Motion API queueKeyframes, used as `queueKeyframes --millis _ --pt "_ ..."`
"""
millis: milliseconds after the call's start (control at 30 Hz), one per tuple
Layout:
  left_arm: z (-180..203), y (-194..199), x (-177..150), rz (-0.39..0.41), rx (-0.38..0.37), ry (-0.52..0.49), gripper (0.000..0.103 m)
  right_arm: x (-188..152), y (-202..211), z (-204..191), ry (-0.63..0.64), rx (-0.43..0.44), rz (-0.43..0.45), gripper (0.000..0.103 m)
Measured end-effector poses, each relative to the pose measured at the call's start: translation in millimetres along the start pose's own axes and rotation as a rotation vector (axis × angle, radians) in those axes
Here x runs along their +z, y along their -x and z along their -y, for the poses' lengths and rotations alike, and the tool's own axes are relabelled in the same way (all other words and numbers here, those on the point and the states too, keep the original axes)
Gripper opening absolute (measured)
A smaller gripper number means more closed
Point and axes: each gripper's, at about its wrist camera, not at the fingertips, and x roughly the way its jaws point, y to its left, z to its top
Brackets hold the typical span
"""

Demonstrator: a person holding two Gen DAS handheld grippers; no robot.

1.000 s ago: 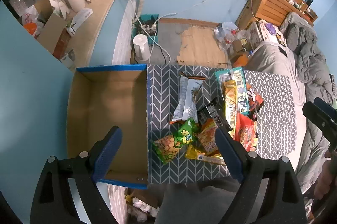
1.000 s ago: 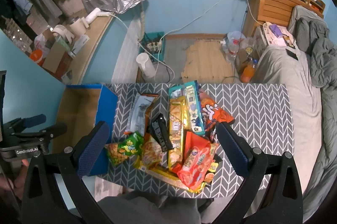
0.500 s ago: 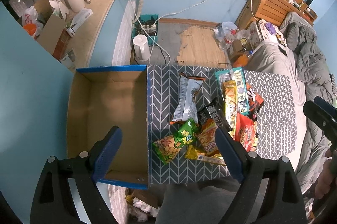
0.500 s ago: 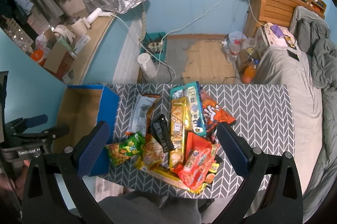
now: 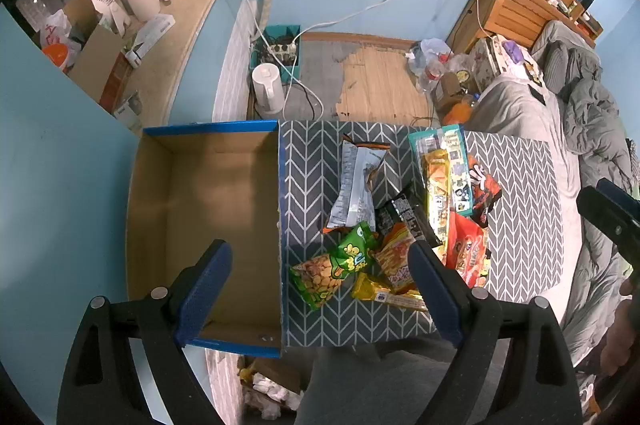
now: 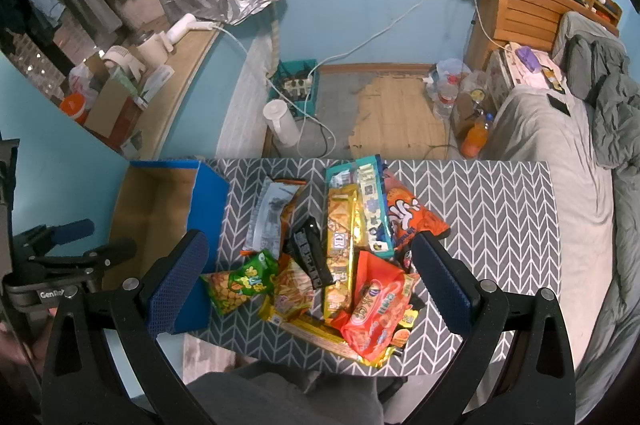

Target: Organize snacks

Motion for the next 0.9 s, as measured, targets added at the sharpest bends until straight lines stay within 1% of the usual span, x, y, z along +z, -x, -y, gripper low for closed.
queueKeyframes --millis 900 --pt "-1.4 -1.0 -6.0 -0.015 -0.002 0.001 0.091 -0.2 -2.4 -4.5 0.009 0.005 -0.011 0.101"
